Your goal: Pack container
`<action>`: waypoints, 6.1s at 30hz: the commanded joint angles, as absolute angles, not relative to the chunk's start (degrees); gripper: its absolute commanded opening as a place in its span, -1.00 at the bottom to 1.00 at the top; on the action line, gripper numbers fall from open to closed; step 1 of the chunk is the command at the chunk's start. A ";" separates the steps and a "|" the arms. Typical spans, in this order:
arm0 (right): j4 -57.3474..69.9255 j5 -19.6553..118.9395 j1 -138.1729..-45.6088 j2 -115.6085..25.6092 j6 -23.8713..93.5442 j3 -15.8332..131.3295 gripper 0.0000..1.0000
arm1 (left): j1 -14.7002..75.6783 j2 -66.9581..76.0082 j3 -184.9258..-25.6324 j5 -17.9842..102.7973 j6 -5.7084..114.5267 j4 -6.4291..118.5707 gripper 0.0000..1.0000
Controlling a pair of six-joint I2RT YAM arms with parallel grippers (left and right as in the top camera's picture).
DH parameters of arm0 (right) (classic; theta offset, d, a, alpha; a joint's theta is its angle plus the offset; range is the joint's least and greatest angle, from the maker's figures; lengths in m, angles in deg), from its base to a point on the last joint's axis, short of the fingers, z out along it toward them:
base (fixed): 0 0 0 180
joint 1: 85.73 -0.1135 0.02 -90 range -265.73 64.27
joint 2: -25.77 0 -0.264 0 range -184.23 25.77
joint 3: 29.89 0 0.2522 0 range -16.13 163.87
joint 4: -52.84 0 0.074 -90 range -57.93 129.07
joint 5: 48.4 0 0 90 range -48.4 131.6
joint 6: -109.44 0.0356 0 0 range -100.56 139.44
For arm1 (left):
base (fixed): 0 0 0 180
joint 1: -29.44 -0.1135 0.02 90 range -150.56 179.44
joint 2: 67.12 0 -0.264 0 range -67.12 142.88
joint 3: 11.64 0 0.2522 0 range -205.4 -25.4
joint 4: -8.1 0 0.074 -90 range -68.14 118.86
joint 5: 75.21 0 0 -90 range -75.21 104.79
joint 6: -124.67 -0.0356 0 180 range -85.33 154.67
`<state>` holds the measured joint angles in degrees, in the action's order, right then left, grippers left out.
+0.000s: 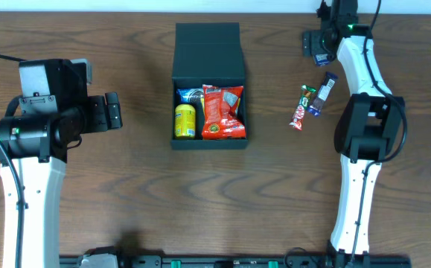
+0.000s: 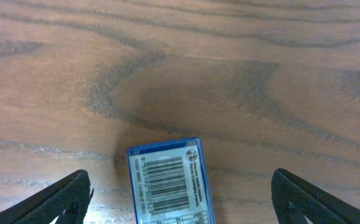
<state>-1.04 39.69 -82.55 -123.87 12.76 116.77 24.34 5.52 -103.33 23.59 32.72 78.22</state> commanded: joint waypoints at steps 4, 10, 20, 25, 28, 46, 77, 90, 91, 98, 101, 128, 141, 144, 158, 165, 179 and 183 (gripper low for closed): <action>-1.94 40.17 -82.31 -126.34 11.41 115.99 0.82 | 24.21 5.74 -103.88 23.22 32.06 78.16 0.90; -3.43 40.19 -82.37 -127.21 11.43 115.94 0.80 | 24.21 5.74 -103.88 23.19 32.06 78.16 0.91; -3.82 40.41 -82.42 -127.56 11.69 115.92 0.19 | 24.21 5.74 -103.88 23.19 32.06 77.96 0.90; -4.39 40.41 -82.79 -127.56 11.71 115.92 -0.03 | 24.21 5.74 -103.88 23.22 32.06 77.96 0.90; -4.39 40.39 -83.07 -127.56 12.13 115.92 -0.10 | 24.21 5.74 -103.88 23.22 32.06 77.96 0.90; -14.05 40.82 -86.28 -127.54 16.41 128.51 -0.44 | 24.21 5.74 -103.88 23.24 32.06 78.20 0.91; -41.81 52.52 -115.03 -106.97 27.36 128.51 -0.67 | 24.21 5.74 -103.88 23.19 30.79 78.20 0.91; -36.67 46.16 -122.81 -107.00 37.87 110.28 -0.79 | 24.21 5.74 -103.88 23.19 30.77 78.18 0.90; -36.08 44.58 -123.18 -107.00 39.23 109.23 -0.79 | 24.21 5.74 -103.88 23.19 30.77 78.18 0.90; -31.80 40.06 -124.05 -107.00 41.28 106.19 -0.42 | 24.21 5.74 -103.88 23.17 30.77 78.16 0.91; -30.20 40.08 -124.05 -107.00 41.26 106.19 0.13 | 24.21 5.74 -103.88 23.17 30.77 78.18 0.91; -36.04 27.69 -109.34 -96.05 35.47 115.61 0.65 | 24.21 5.74 -103.88 23.19 30.77 78.51 0.91; -31.88 36.28 -93.50 -98.01 37.04 97.17 0.41 | 24.21 5.93 -103.88 23.19 30.77 78.57 0.90; -29.39 36.71 -93.61 -98.06 38.66 92.29 0.34 | 24.21 6.66 -103.88 23.19 30.77 78.62 0.90; -23.93 38.70 -93.87 -98.08 42.51 80.03 0.19 | 24.21 8.51 -103.88 23.33 30.79 79.08 0.90; -24.28 40.56 -94.07 -98.08 44.72 76.08 0.17 | 24.21 8.51 -103.88 23.43 30.81 79.05 0.90; -16.50 39.75 -94.07 -98.08 44.69 72.14 0.10 | 24.21 8.51 -103.88 23.43 30.81 79.10 0.91; -16.19 38.62 -94.07 -98.08 44.69 72.14 0.07 | 24.21 8.51 -103.88 23.43 30.79 79.08 0.91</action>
